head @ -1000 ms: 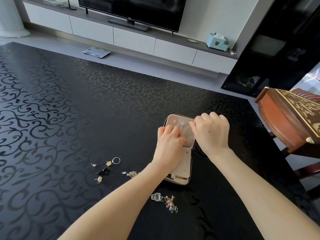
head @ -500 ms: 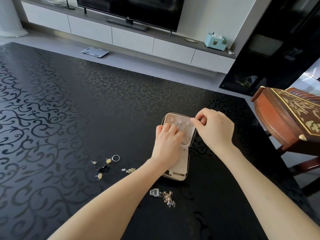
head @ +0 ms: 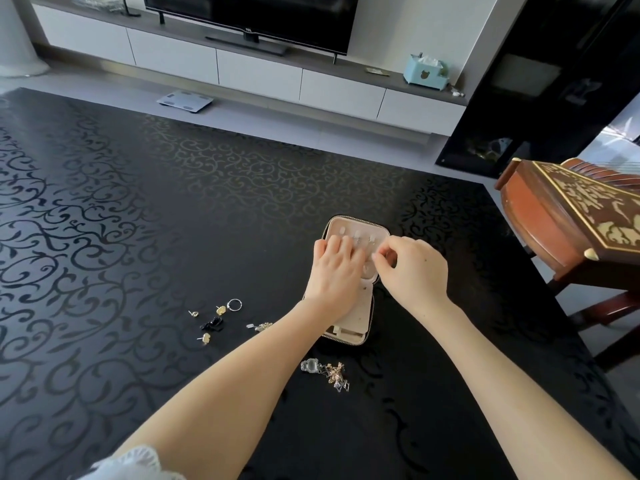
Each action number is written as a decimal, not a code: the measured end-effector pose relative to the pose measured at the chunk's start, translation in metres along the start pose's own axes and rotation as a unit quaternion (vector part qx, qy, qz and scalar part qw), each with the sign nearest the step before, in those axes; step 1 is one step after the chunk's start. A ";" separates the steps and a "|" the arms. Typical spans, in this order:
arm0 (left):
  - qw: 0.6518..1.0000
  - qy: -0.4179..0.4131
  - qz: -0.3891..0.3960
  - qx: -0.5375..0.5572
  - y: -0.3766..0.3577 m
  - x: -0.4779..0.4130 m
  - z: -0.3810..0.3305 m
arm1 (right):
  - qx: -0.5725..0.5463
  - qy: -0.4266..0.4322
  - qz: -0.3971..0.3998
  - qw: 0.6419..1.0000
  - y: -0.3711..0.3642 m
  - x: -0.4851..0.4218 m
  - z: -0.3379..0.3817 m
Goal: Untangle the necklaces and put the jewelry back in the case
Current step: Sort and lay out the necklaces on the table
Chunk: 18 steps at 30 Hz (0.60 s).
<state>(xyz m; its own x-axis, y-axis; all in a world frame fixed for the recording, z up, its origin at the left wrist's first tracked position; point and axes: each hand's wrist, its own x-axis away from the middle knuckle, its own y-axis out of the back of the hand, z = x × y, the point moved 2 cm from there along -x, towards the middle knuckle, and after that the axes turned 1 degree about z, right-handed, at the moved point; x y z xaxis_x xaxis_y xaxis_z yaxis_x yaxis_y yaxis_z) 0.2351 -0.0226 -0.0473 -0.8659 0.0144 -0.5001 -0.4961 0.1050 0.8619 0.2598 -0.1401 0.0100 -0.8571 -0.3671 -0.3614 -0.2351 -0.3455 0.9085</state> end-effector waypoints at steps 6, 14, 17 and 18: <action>0.992 0.032 -0.037 0.116 0.035 0.010 0.019 | -0.058 -0.029 0.015 0.998 0.014 0.029 0.011; 0.951 0.258 0.038 0.166 0.090 0.124 0.077 | -0.112 -0.085 0.136 0.981 0.018 0.133 0.046; 0.909 0.363 0.043 0.199 0.105 0.174 0.095 | -0.146 -0.129 0.143 0.970 0.014 0.158 0.060; 0.895 0.393 0.043 0.204 0.110 0.188 0.098 | -0.156 -0.137 0.143 0.968 0.012 0.162 0.066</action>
<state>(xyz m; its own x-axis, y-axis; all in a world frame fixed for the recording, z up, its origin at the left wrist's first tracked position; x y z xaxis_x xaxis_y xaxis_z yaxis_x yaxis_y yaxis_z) 0.0247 0.0891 -0.0549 -0.7574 -0.6479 -0.0813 -0.4994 0.4946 0.7113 0.0878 -0.1469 -0.0236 -0.9661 -0.2583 0.0035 0.1431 -0.5240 0.8396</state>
